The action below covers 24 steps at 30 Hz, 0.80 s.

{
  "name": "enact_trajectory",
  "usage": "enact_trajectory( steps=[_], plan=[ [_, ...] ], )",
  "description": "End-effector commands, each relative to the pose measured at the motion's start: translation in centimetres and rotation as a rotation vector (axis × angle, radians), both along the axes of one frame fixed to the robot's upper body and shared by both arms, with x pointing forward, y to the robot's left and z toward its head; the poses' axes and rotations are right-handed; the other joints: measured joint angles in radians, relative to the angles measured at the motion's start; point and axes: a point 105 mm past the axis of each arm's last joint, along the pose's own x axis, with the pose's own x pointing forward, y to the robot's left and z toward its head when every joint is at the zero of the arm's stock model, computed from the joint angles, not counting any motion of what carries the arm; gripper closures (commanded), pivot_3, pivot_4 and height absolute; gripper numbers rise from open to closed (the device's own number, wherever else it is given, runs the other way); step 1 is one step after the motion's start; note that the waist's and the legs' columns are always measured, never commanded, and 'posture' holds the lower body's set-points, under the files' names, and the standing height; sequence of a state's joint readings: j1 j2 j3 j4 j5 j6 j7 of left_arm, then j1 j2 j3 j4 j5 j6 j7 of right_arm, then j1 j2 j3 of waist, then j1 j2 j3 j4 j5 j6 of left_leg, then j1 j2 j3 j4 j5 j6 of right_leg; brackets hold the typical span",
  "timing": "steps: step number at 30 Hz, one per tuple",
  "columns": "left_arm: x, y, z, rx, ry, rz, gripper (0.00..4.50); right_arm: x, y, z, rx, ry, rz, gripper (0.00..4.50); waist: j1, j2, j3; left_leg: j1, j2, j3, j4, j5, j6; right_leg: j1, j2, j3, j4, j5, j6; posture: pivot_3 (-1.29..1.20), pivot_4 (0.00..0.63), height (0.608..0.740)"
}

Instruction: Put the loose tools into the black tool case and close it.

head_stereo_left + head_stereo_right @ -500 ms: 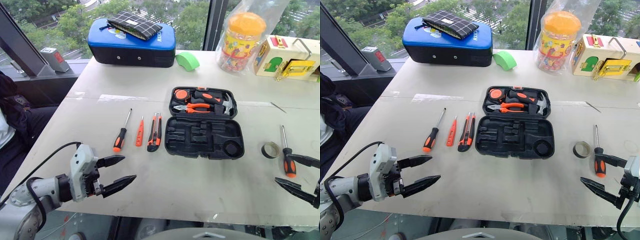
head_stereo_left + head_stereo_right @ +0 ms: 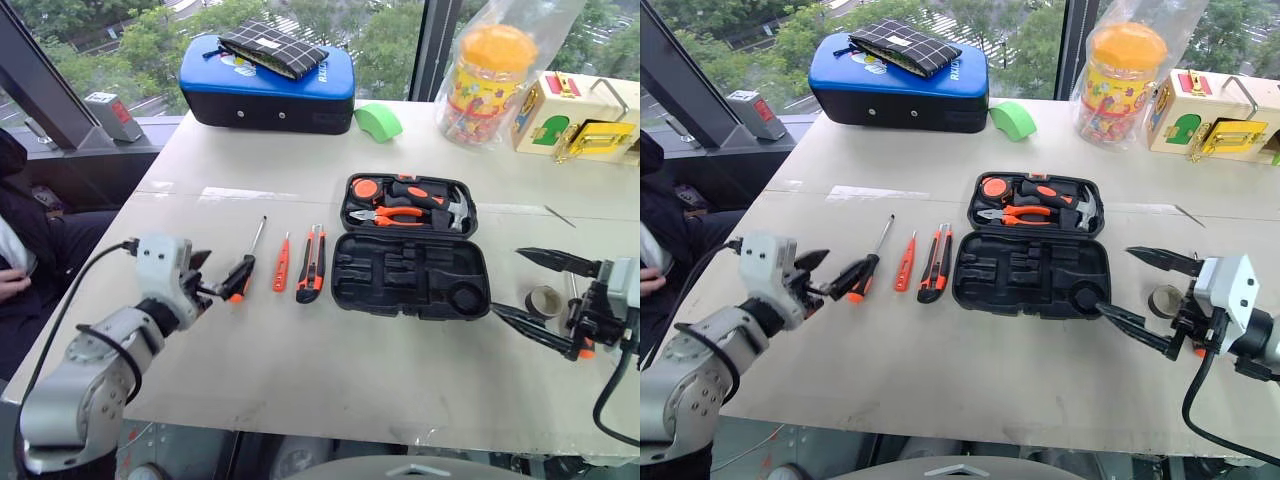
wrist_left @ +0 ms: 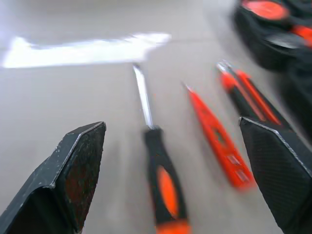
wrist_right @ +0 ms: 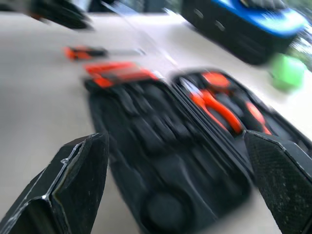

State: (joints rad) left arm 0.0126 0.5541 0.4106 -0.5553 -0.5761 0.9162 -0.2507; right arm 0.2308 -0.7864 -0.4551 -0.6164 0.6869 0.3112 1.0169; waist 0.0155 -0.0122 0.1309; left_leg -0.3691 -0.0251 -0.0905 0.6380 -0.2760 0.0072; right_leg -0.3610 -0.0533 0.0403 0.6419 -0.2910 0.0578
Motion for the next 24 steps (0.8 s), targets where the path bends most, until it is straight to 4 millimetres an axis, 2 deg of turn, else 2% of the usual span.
enact_trajectory(
  steps=[1,5,8,12,14,17,19,21,24],
  plan=[
    [0.8,0.0,-1.5,0.022,0.078,0.088,0.05,-0.2,1.2,0.9,0.012,-0.024,0.047,0.04,-0.001,-0.001,0.000,0.000,0.000,0.000,0.000,0.000,0.000,0.000,0.000,0.000,0.000,0.000,0.000,0.00,0.150,0.740],
    [1.2,-1.0,-4.1,0.042,0.170,0.079,0.05,0.0,1.5,0.6,0.014,-0.022,0.047,0.04,-0.002,-0.001,0.000,0.001,0.000,0.001,0.000,0.000,0.000,0.000,0.001,0.000,0.001,0.000,0.000,0.00,0.150,0.740],
    [1.0,-1.0,-6.1,0.077,0.236,0.082,0.84,-0.1,1.6,0.4,0.010,-0.025,0.043,0.00,-0.002,-0.001,-0.001,0.001,0.000,0.001,0.000,0.000,0.000,0.000,0.000,0.001,0.001,0.000,0.000,0.00,0.150,0.740],
    [1.2,-1.0,-5.9,0.085,0.213,0.049,2.85,-0.6,1.9,0.4,0.028,-0.027,0.038,0.00,-0.001,0.001,-0.001,0.001,0.000,0.001,0.000,0.000,0.000,0.000,0.000,0.001,0.001,0.000,0.000,0.00,0.150,0.740],
    [1.5,-2.1,-4.4,0.037,0.141,-0.039,3.73,-1.2,2.0,0.2,0.029,-0.033,0.030,0.00,0.001,0.001,-0.001,0.001,0.000,0.001,0.000,0.000,0.000,0.000,0.000,0.001,0.001,0.000,0.000,0.00,0.150,0.740],
    [1.9,-3.5,-0.9,-0.013,0.006,-0.190,3.67,-1.9,1.9,-0.1,0.035,-0.036,0.015,0.00,0.002,0.000,-0.001,0.000,0.000,0.000,0.000,0.000,0.000,0.000,-0.001,0.000,0.000,0.000,0.000,0.00,0.150,0.740],
    [2.0,-4.9,1.3,-0.009,-0.051,-0.350,3.67,-2.3,1.7,-0.3,0.041,-0.029,0.004,0.00,0.002,-0.002,0.000,0.000,0.000,0.001,0.000,0.000,0.000,0.000,-0.001,0.000,0.000,0.000,0.000,0.00,0.150,0.740],
    [2.2,-7.2,2.9,0.079,-0.070,-0.596,3.67,-2.7,1.3,-0.7,0.037,-0.022,-0.017,0.00,0.001,-0.002,0.000,0.000,0.000,0.000,0.000,0.000,-0.001,0.000,-0.001,0.000,0.001,0.000,0.000,0.00,0.150,0.740],
    [3.3,-9.5,4.0,0.216,-0.067,-0.853,3.67,-3.0,0.5,-1.1,0.030,-0.015,-0.056,0.00,0.002,0.000,0.000,0.001,-0.002,0.001,0.000,0.000,-0.001,0.000,-0.001,-0.001,0.001,0.000,0.000,0.00,0.150,0.740]
  ],
)
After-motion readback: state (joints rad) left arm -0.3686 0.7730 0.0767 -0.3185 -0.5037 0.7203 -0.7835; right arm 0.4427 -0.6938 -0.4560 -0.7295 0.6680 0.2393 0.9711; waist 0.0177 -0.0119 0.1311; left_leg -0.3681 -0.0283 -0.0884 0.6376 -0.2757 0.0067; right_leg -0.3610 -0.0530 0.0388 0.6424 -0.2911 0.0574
